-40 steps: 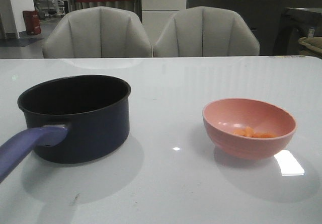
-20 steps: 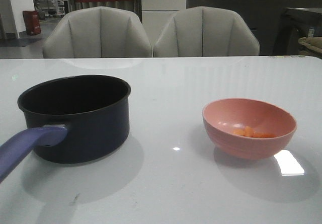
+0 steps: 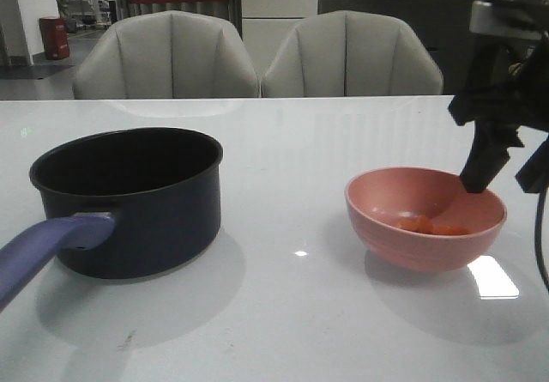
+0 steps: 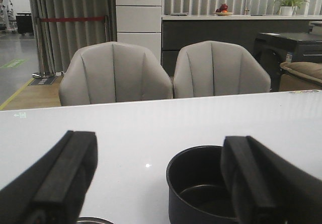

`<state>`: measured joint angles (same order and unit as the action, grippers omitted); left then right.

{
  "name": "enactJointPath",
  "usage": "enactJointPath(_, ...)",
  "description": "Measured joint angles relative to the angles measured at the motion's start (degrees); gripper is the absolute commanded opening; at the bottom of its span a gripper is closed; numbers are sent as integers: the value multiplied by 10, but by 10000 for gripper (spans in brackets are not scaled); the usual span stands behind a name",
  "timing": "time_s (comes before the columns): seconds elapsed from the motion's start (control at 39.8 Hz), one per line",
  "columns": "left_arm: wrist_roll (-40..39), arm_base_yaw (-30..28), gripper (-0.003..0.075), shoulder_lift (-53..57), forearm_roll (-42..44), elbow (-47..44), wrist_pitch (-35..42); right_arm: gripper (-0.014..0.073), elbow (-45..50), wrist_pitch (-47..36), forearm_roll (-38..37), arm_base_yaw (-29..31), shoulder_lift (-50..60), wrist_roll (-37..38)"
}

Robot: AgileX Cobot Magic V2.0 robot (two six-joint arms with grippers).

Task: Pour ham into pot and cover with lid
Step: 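Lower the right gripper to the pink bowl rim and grasp it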

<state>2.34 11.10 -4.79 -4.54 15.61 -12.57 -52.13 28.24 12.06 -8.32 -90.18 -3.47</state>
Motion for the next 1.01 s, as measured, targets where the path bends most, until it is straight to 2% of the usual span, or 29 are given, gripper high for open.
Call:
enactJointPath(0.18, 0, 0, 556, 0, 0, 0, 0, 459, -35, 0, 0, 1, -65, -3)
enactJointPath(0.38, 0, 0, 556, 0, 0, 0, -1, 232, -68, 8, 0, 1, -121, -3)
enactJointPath(0.5, 0, 0, 556, 0, 0, 0, -3, 127, -87, 26, 3, 1, -136, -3)
enactJointPath(1.01, 0, 0, 556, 0, 0, 0, -5, 132, -121, 30, 3, -2, -133, -4)
